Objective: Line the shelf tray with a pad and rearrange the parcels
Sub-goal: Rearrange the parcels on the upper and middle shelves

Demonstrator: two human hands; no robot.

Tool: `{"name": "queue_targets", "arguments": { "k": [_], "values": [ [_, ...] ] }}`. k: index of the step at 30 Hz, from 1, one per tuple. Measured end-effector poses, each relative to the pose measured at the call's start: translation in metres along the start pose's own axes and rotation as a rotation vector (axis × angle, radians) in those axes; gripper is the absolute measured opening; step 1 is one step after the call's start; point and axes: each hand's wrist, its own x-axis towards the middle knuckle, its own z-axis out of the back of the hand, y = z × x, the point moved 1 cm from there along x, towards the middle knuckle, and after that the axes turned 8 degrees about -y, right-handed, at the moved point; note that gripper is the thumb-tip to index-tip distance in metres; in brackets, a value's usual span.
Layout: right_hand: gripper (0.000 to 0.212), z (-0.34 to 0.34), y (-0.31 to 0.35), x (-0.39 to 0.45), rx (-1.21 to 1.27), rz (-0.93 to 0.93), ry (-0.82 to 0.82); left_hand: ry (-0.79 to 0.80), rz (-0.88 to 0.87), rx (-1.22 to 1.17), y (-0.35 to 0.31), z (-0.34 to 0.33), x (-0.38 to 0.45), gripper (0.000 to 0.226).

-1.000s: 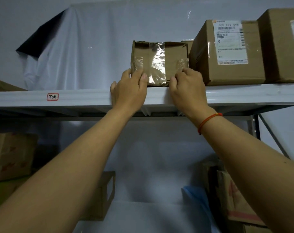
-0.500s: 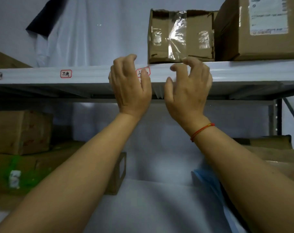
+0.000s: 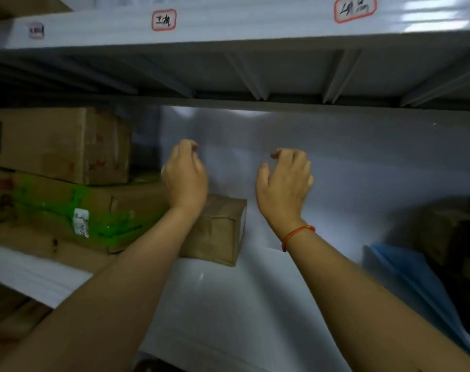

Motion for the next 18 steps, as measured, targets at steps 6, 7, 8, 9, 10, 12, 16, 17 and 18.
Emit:
{"name": "queue_targets", "arguments": {
  "k": [6, 7, 8, 9, 10, 12, 16, 17, 18],
  "values": [
    [0.033, -0.068, -0.027, -0.052, -0.010, -0.469, 0.351, 0.348, 0.255, 0.135, 0.076, -0.034, -0.011, 0.037],
    [0.037, -0.077, -0.031, -0.060, 0.011, -0.548, 0.414, 0.413, 0.324, 0.141, 0.083, -0.039, -0.015, 0.042],
    [0.042, -0.085, -0.035, -0.067, 0.030, -0.621, 0.485, 0.468, 0.398, 0.143, 0.090, -0.045, -0.019, 0.047],
    [0.049, -0.093, -0.038, -0.075, 0.051, -0.696, 0.562, 0.509, 0.469, 0.135, 0.098, -0.052, -0.023, 0.051],
    [0.055, -0.098, -0.040, -0.081, 0.074, -0.765, 0.633, 0.536, 0.532, 0.125, 0.105, -0.057, -0.027, 0.054],
    [0.063, -0.107, -0.045, -0.092, 0.106, -0.859, 0.738, 0.573, 0.633, 0.099, 0.116, -0.066, -0.034, 0.057],
    [0.067, -0.119, -0.046, -0.106, 0.144, -0.904, 0.813, 0.653, 0.781, 0.058, 0.132, -0.080, -0.046, 0.061],
    [0.066, -0.121, -0.046, -0.108, 0.149, -0.914, 0.805, 0.668, 0.797, 0.043, 0.136, -0.083, -0.049, 0.062],
    [0.065, -0.122, -0.046, -0.110, 0.141, -0.918, 0.789, 0.672, 0.803, 0.031, 0.139, -0.085, -0.051, 0.062]
  ]
}}
